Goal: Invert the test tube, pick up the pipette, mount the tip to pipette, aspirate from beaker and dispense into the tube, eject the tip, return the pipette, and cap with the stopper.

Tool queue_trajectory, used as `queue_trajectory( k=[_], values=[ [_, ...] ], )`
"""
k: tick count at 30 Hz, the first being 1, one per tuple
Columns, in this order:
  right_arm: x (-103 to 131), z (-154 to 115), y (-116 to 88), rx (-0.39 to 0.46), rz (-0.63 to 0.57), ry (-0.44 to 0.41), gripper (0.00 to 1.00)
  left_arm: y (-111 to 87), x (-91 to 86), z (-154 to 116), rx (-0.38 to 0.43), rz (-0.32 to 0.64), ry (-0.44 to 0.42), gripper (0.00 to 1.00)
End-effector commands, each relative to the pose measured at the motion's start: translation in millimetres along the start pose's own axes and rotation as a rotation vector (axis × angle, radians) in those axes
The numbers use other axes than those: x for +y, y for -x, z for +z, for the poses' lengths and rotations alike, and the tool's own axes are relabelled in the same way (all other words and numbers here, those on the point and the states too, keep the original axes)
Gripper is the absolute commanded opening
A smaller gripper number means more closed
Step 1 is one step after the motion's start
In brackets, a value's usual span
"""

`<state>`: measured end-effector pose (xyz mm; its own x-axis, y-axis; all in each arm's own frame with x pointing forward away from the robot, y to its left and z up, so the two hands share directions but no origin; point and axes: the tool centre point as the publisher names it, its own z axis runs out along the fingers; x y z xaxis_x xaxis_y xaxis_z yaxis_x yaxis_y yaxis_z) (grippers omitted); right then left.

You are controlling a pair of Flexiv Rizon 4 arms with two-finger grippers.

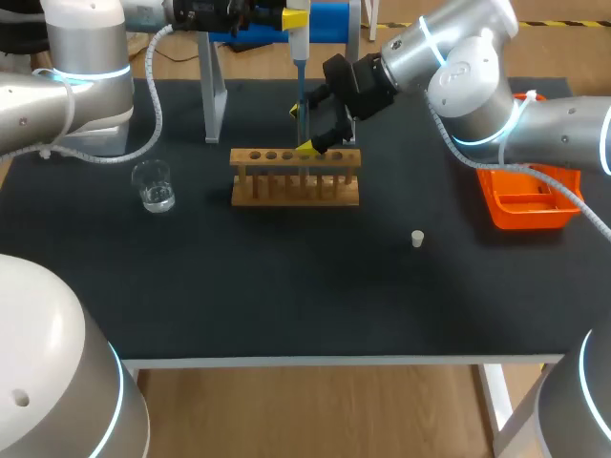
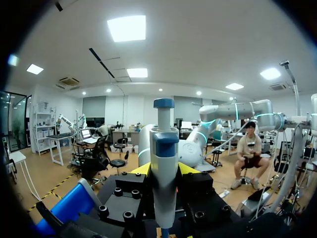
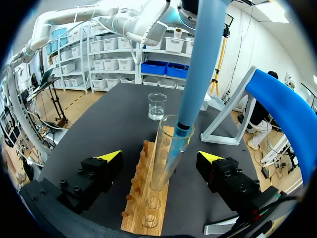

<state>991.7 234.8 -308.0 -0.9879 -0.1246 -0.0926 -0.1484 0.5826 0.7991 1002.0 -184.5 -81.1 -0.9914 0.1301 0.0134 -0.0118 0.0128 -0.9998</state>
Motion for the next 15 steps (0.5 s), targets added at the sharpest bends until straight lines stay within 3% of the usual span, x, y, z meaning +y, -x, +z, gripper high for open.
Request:
queue_trajectory(
  k=[1,11,15],
  values=[
    [0,-1,0,0.001,0.0,-0.001,1.0,1.7,0.3,-1,0.005,0.001,-0.001,0.0],
    [0,-1,0,0.001,0.0,-0.001,1.0,1.7,0.3,-1,0.005,0.001,-0.001,0.0],
    [5,-23,-7,0.022,0.006,0.018,1.0,1.7,0.3,-1,0.005,0.001,-0.001,0.0]
  ],
)
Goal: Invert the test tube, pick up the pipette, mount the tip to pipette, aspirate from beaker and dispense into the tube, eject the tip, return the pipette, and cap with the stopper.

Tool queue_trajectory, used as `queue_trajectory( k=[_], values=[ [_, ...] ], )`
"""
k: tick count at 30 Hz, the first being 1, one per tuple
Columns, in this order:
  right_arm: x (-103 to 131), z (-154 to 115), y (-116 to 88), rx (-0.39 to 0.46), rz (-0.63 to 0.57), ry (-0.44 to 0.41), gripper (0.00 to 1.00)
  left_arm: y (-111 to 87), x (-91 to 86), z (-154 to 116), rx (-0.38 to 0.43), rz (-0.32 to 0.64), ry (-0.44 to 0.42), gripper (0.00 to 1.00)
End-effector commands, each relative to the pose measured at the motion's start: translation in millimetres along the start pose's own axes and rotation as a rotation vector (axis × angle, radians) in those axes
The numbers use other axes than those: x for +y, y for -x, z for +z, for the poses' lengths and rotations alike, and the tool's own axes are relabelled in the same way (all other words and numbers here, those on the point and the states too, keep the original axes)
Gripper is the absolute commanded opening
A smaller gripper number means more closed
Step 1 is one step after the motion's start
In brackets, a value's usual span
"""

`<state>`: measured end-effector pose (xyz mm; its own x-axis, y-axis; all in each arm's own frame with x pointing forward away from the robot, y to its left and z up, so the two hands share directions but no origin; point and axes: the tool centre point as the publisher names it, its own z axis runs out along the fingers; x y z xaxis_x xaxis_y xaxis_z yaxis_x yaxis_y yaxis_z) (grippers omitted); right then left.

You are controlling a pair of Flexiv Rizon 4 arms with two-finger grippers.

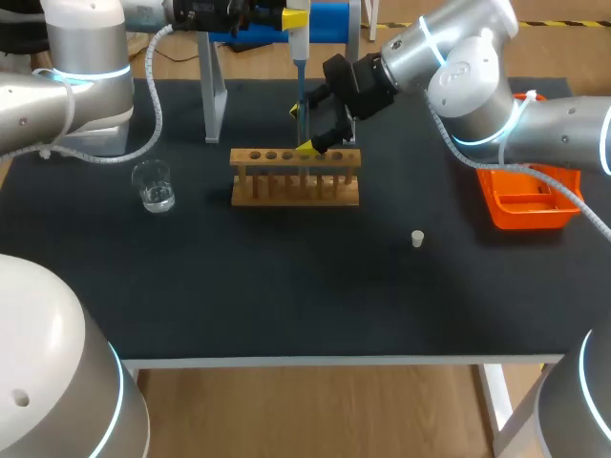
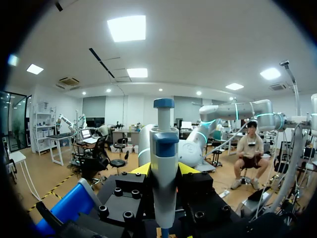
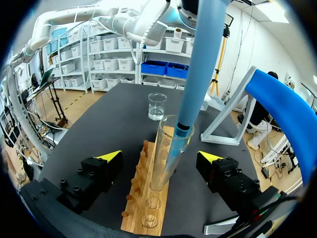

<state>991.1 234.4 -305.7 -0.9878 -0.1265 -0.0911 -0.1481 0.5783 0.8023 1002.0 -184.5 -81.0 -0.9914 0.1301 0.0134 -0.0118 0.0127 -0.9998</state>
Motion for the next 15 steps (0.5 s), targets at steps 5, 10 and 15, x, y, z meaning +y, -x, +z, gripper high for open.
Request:
queue_trajectory(
  k=[5,10,15],
  values=[
    [7,-54,-14,-0.007,-0.006,0.007,1.0,1.7,0.3,-1,0.005,0.001,-0.001,0.0],
    [13,-87,-22,-0.038,-0.012,0.004,1.0,1.7,0.3,-1,0.005,0.001,-0.001,0.0],
    [23,-114,-26,-0.062,0.025,-0.013,1.0,1.7,0.3,-1,0.005,0.001,-0.001,0.0]
  ],
)
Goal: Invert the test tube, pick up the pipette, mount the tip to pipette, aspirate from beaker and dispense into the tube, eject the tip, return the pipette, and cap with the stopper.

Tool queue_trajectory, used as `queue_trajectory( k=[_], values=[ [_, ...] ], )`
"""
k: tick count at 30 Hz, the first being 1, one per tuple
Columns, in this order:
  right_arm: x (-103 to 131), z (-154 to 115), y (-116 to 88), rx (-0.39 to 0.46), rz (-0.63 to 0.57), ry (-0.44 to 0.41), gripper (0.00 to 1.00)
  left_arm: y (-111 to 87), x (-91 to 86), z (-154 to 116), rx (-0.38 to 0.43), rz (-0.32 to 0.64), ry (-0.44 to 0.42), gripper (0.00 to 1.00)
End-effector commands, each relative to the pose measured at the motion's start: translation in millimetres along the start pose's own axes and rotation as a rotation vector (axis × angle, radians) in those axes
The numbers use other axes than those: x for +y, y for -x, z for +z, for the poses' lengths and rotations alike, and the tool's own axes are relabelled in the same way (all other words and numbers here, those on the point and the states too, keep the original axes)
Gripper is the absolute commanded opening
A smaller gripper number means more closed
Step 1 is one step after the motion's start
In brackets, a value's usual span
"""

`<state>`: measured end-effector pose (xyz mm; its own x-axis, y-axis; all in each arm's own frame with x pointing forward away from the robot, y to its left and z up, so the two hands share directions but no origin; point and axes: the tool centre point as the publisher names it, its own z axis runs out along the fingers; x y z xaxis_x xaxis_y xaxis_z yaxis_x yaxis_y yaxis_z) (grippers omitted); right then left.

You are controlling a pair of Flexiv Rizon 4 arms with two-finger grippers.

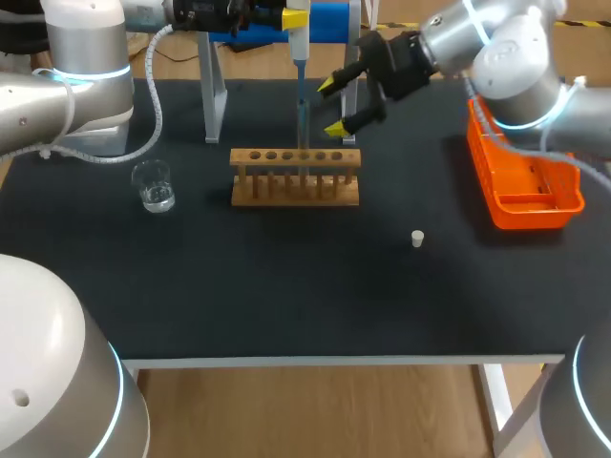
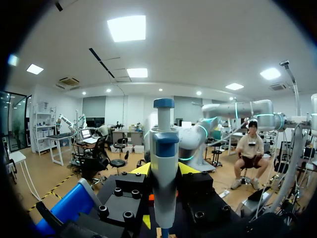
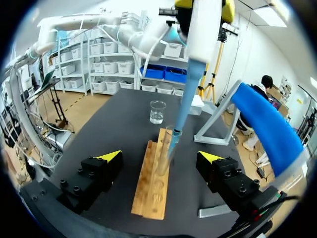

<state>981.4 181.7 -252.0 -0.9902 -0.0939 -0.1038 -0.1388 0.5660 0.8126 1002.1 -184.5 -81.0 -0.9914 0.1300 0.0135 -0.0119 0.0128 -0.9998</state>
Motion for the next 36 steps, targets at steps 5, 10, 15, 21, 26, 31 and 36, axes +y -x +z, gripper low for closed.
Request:
queue_trajectory(
  k=[5,10,15,21,26,31,36],
  values=[
    [27,-64,-14,-0.076,0.039,-0.036,1.0,1.6,0.3,-1,0.005,0.001,-0.001,0.0],
    [47,-87,-15,-0.126,0.041,-0.011,1.0,1.6,0.3,-1,0.005,0.001,-0.001,0.0],
    [65,-106,-15,-0.165,0.02,0.008,1.0,1.6,0.3,-1,0.005,0.001,-0.001,0.0],
    [83,-125,-11,-0.182,0.01,0.027,1.0,1.6,0.3,-1,0.005,0.001,-0.001,0.0],
    [96,-136,-1,-0.17,0.031,0.036,1.0,1.6,0.3,-1,0.005,0.001,-0.001,0.0],
    [116,-147,2,-0.175,0.03,0.041,0.86,1.6,0.3,-1,0.005,0.001,-0.001,0.0],
    [137,-150,10,-0.174,0.035,0.047,0.11,1.6,0.3,-1,0.005,0.001,-0.001,0.0]
  ],
)
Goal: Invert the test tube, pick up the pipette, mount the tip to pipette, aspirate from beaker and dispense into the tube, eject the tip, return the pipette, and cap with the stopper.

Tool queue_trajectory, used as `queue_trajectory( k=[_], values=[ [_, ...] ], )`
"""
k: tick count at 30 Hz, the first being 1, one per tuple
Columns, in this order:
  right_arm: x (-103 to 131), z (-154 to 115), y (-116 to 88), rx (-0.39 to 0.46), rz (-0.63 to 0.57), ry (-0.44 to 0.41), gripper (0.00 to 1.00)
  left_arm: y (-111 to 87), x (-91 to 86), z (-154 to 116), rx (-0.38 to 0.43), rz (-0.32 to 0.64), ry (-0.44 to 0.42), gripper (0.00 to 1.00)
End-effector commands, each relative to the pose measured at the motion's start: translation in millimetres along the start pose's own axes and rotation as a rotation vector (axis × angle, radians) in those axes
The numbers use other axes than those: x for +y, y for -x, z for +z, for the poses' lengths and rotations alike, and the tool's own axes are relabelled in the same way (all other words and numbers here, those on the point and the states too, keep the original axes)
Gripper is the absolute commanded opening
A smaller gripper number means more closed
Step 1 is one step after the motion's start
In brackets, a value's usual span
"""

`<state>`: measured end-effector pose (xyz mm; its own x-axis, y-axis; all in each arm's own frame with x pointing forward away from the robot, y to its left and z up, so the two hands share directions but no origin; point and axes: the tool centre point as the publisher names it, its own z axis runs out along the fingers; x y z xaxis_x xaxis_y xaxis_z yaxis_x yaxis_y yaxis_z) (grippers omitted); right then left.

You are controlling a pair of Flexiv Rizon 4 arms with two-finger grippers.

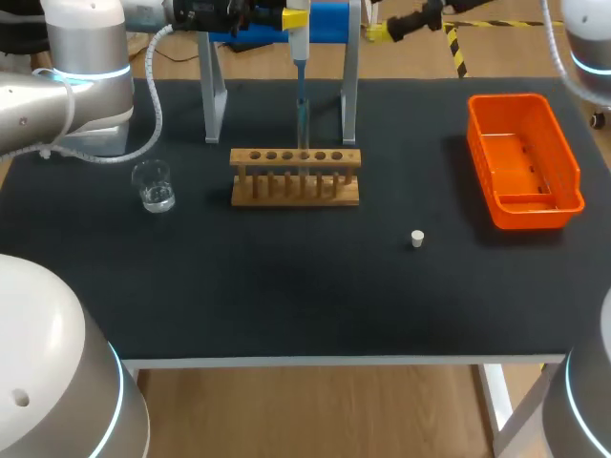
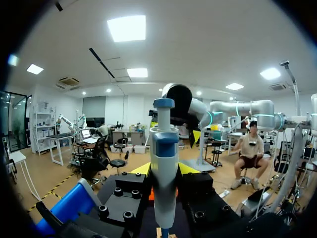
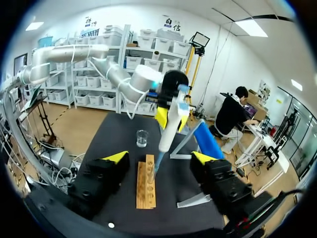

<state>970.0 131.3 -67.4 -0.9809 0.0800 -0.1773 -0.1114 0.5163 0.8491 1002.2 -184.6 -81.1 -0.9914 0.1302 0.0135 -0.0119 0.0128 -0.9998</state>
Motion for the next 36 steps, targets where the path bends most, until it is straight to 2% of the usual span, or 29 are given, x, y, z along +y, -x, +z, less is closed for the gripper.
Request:
queue_trajectory(
  k=[1,12,19,27,36],
  values=[
    [18,0,8,0.011,0.002,-0.011,0.0,1.5,0.3,-1,0.005,0.001,-0.001,0.0],
    [64,15,22,-0.006,0.018,0.009,0.0,1.5,0.3,-1,0.005,0.001,-0.001,0.0],
    [84,30,31,-0.016,0.038,0.015,0.0,1.5,0.3,-1,0.005,0.001,-0.001,0.0],
    [97,49,38,-0.014,0.068,0.019,0.0,1.5,0.3,-1,0.005,0.001,-0.001,0.0],
    [101,59,47,-0.025,0.083,0.014,0.0,1.5,0.3,-1,0.005,0.001,-0.001,0.0]
  ],
)
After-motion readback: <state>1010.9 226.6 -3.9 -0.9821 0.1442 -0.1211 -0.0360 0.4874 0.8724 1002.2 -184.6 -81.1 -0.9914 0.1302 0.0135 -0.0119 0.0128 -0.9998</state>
